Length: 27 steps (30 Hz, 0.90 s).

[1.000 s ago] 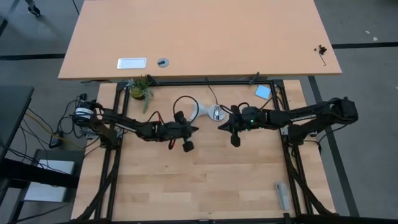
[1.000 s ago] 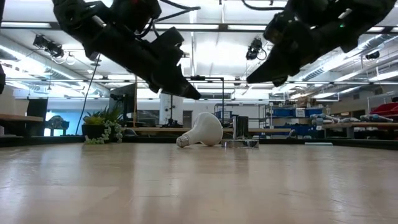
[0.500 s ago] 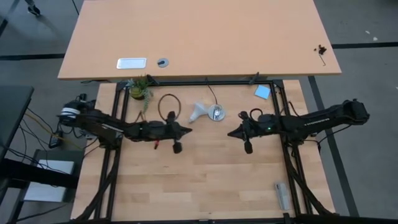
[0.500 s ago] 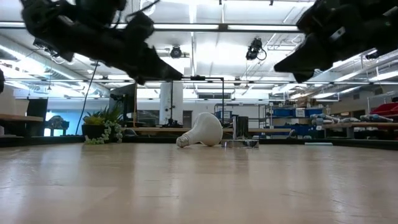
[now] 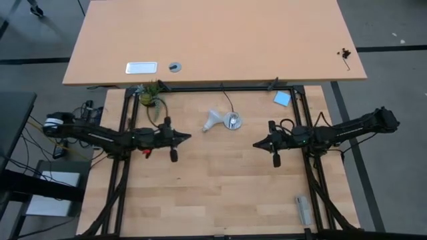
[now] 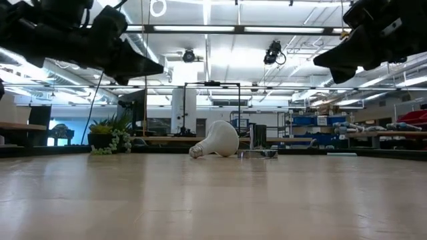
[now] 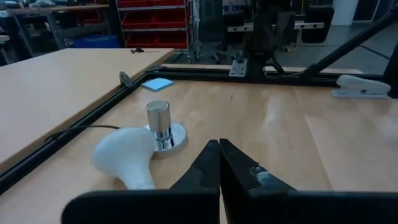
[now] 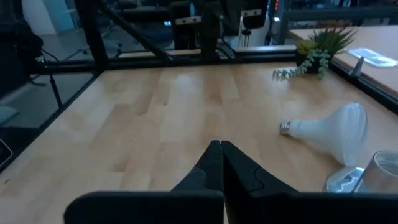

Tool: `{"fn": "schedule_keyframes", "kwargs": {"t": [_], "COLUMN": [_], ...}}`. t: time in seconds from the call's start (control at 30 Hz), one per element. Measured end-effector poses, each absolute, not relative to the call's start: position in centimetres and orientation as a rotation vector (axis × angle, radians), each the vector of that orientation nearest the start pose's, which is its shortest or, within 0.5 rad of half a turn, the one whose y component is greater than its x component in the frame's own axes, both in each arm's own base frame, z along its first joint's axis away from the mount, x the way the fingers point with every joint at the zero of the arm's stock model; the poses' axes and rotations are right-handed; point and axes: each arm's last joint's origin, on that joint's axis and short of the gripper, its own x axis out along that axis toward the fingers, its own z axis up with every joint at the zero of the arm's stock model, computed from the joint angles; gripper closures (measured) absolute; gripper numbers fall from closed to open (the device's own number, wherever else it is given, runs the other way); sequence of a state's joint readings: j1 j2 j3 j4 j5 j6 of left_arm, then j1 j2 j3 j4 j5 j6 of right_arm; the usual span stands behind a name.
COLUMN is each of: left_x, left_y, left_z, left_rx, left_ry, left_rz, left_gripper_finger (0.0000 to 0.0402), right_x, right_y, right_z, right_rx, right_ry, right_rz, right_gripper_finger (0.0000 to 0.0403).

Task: Screw lightbulb
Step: Return to Home Position

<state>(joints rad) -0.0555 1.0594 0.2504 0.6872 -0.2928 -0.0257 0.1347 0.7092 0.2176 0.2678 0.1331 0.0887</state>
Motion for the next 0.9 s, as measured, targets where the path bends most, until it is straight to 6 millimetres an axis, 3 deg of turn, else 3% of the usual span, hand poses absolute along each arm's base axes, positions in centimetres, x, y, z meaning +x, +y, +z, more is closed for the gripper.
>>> {"fn": "schedule_keyframes", "kwargs": {"t": [0.9], "left_x": [16.3], "left_y": [-0.4], "left_z": [17.8], "left_rx": [0.014], "left_ry": [0.091], "left_rz": [0.231], "left_gripper_finger": [0.0401], "right_x": [13.4], "right_y": [2.3], "right_z": [20.1], "right_rx": [0.016], "right_ry": [0.186], "right_rz": [-0.02], "right_gripper_finger": [0.04]}}
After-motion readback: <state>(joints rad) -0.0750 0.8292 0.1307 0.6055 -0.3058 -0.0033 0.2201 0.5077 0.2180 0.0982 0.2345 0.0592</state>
